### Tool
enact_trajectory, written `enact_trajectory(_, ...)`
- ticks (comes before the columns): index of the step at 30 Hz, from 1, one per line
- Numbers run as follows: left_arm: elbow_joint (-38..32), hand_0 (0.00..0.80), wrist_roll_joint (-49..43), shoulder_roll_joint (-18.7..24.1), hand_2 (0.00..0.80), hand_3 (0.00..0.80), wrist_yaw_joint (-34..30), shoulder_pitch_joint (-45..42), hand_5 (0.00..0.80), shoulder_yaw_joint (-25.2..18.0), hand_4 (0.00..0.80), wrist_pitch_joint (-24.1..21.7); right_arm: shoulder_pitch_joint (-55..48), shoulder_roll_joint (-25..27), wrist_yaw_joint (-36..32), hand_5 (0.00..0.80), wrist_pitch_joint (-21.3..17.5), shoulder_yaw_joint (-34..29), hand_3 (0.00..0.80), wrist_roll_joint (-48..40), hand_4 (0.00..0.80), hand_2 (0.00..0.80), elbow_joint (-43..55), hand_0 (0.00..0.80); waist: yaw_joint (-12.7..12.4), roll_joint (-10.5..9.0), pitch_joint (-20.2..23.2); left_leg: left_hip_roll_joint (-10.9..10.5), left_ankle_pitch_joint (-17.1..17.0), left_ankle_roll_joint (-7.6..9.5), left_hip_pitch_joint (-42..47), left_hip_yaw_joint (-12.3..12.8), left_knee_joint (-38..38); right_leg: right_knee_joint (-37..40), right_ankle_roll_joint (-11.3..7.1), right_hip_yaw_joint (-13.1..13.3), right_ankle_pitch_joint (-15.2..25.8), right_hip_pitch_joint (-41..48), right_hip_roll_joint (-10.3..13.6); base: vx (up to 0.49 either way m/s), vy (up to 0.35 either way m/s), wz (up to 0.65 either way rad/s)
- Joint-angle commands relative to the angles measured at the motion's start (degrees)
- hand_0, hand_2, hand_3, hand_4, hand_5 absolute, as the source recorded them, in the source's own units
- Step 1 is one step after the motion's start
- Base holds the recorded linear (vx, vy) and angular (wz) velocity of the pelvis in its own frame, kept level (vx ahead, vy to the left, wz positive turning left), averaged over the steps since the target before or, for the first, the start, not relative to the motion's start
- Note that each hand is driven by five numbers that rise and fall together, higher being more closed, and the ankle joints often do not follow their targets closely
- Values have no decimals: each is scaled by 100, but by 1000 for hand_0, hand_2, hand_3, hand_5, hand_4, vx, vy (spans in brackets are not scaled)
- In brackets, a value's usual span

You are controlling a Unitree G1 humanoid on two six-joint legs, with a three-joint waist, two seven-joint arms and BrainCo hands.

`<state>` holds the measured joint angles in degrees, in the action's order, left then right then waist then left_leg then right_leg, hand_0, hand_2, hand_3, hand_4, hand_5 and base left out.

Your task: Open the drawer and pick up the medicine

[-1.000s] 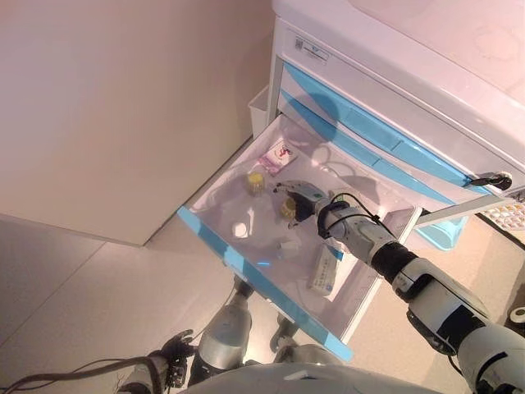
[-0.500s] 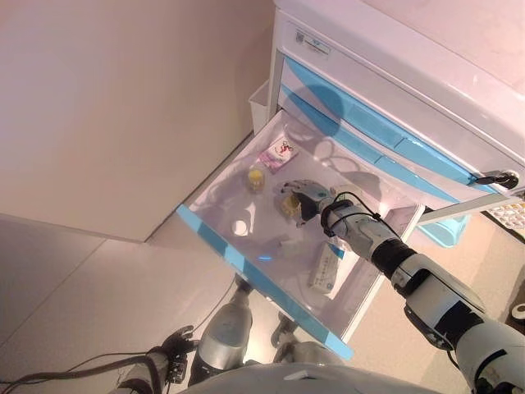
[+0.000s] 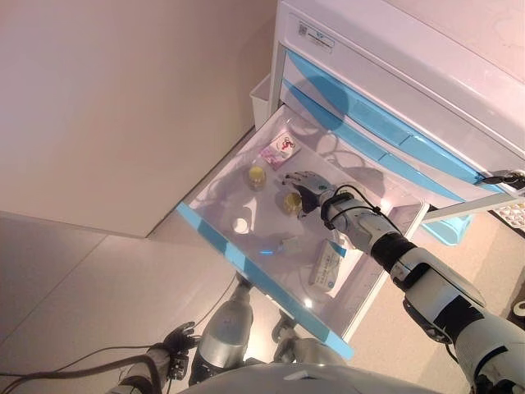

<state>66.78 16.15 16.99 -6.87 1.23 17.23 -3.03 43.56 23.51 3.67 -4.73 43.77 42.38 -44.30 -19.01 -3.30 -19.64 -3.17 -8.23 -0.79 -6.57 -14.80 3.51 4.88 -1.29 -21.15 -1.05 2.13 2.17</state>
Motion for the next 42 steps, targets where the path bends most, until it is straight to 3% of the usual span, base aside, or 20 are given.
enact_trajectory(1,4,0,146,26,0,0,-65,-38,0,292,0,-82,323,59,102,0,-4,320,0,-55,0,0,345,0,-112,-47,48,-259,472,115,41,181,-108,-726,-79,200,73,-508,243,0,0,0)
enact_trajectory(21,-165,0,57,131,0,0,-109,-109,0,274,0,-32,298,9,-153,0,-237,398,0,-145,0,0,306,0,-208,-70,57,-273,449,120,33,105,-80,-689,-114,129,90,-471,236,0,0,0)
enact_trajectory(34,-254,0,40,194,0,0,-140,-165,0,272,0,-30,284,-12,-265,0,-149,394,0,-107,0,0,215,0,-259,-77,67,-289,439,130,30,51,-68,-673,-136,91,98,-447,229,0,0,0)
enact_trajectory(36,-270,0,31,199,0,0,-137,-179,0,272,0,-27,246,-30,-302,129,-67,398,129,-51,129,129,205,129,-268,-81,70,-289,439,132,33,40,-64,-673,-143,84,98,-439,233,0,0,0)
enact_trajectory(37,-283,0,24,202,0,0,-133,-181,0,276,0,-13,227,-34,-306,238,-54,393,238,-26,238,238,191,238,-271,-83,72,-292,440,136,35,38,-64,-671,-143,80,96,-433,232,0,0,0)
enact_trajectory(38,-285,0,20,207,0,0,-133,-180,0,281,0,-10,228,-40,-305,449,-43,397,449,-17,449,449,174,449,-276,-86,74,-294,440,137,32,36,-67,-670,-144,76,95,-431,232,0,0,0)
enact_trajectory(39,-283,0,18,216,0,0,-131,-179,0,291,0,-13,233,-50,-301,781,-30,401,781,-8,781,781,140,781,-285,-93,75,-297,441,138,31,32,-67,-668,-145,68,96,-429,228,0,0,0)
enact_trajectory(42,-279,0,6,227,0,0,-136,-158,0,289,0,-5,254,-75,-305,800,-41,410,800,22,800,800,79,800,-299,-103,74,-301,437,140,24,19,-65,-663,-148,62,99,-427,222,0,0,0)
